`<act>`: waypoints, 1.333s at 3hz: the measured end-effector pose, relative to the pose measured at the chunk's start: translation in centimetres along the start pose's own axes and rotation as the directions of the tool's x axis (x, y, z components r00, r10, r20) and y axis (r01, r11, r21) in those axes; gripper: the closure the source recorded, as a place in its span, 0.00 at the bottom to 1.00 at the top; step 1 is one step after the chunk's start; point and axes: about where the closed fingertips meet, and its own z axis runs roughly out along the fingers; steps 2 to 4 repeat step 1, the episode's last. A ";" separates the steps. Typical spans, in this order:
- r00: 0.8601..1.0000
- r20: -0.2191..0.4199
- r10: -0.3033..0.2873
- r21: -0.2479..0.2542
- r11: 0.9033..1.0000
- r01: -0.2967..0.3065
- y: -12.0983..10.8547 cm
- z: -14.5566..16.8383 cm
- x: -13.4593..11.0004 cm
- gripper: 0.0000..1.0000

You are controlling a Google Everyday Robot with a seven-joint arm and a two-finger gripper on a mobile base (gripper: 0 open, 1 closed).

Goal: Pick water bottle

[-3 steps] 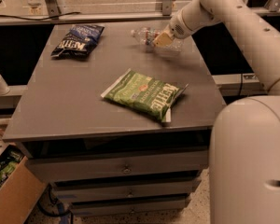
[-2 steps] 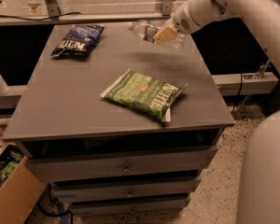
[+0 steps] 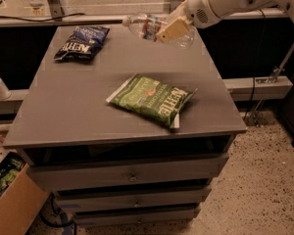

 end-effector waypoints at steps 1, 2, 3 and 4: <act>1.000 0.000 0.000 0.000 1.000 0.000 0.0 0.0 0.0 1.00; 1.000 0.000 0.000 0.000 1.000 0.000 0.0 0.0 0.0 1.00; 1.000 0.000 0.000 0.000 1.000 0.000 0.0 0.0 0.0 1.00; 1.000 0.000 0.000 0.000 1.000 0.000 0.0 0.0 0.0 1.00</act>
Offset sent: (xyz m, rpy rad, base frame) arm 0.0000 0.0000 0.0000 0.0000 0.0000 0.0000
